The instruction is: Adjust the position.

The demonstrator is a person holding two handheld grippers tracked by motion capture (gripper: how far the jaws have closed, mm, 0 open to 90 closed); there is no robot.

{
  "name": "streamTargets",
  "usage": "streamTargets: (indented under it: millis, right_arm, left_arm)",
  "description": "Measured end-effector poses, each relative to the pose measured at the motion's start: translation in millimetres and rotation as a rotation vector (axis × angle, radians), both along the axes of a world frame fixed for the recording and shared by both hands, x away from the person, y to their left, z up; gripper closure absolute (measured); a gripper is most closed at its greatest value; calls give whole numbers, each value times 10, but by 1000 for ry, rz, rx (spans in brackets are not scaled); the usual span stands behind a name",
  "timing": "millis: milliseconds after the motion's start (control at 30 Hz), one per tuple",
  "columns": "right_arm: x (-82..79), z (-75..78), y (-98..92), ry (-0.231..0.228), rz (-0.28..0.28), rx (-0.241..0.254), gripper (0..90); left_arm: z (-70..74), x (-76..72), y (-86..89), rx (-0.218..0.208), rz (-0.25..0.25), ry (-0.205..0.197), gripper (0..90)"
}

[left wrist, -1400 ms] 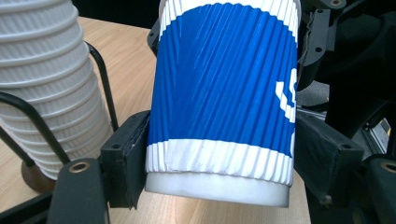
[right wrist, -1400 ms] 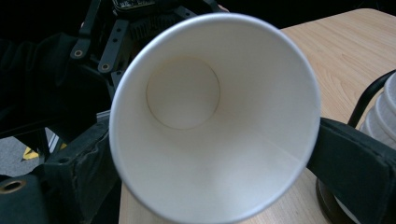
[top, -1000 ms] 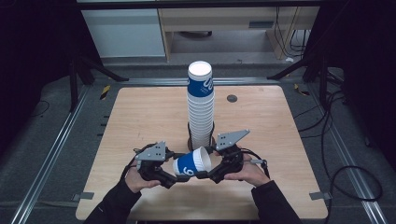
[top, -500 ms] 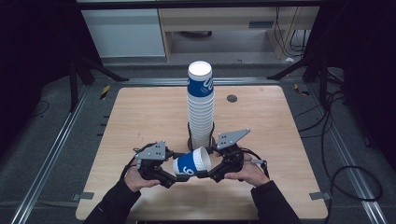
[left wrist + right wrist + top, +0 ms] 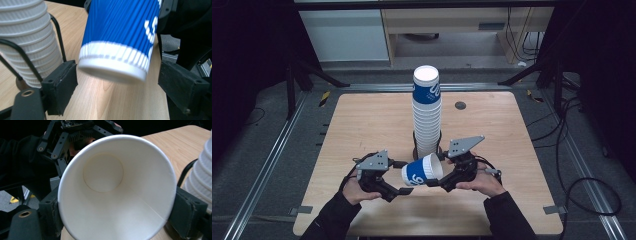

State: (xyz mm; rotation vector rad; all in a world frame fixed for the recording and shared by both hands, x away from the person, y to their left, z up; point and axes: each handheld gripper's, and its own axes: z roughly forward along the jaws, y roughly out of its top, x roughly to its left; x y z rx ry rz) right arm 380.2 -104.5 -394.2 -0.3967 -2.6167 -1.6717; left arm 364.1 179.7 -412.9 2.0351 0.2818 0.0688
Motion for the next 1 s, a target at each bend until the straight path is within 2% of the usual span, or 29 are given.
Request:
streamTargets:
  millis: [33, 133, 233, 333, 367, 533, 633, 767, 833, 867, 1000]
  right_arm:
    - [9, 33, -15, -8, -5, -21, 157]
    - [18, 78, -19, -20, -8, -48, 156]
    - [35, 187, -13, -37, 1, -83, 157]
    - [45, 228, 0, -41, 6, -99, 157]
    - [56, 250, 21, -41, 10, -125, 157]
    - [79, 262, 80, -37, 22, -166, 156]
    - [96, 253, 158, -35, 38, -209, 155]
    - [94, 244, 234, -29, 55, -236, 155]
    - [97, 230, 313, -29, 73, -273, 155]
    - [97, 230, 313, -29, 73, -273, 155]
    - [99, 185, 419, -30, 92, -325, 155]
  left_arm:
    - [-3, 15, 20, 15, 15, 0, 144]
    - [-13, 24, 28, 32, 23, -1, 139]
    - [-30, 33, 24, 58, 32, -3, 136]
    - [-51, 40, 14, 82, 34, 1, 133]
    - [-63, 43, 5, 97, 42, -2, 129]
    - [-84, 54, -6, 114, 42, 3, 128]
    - [-101, 57, -21, 133, 44, 2, 129]
    - [-112, 52, -35, 146, 39, -1, 130]
    - [-121, 51, -47, 156, 35, -2, 131]
    - [-121, 51, -47, 156, 35, -2, 131]
    - [-134, 49, -63, 176, 28, -2, 132]
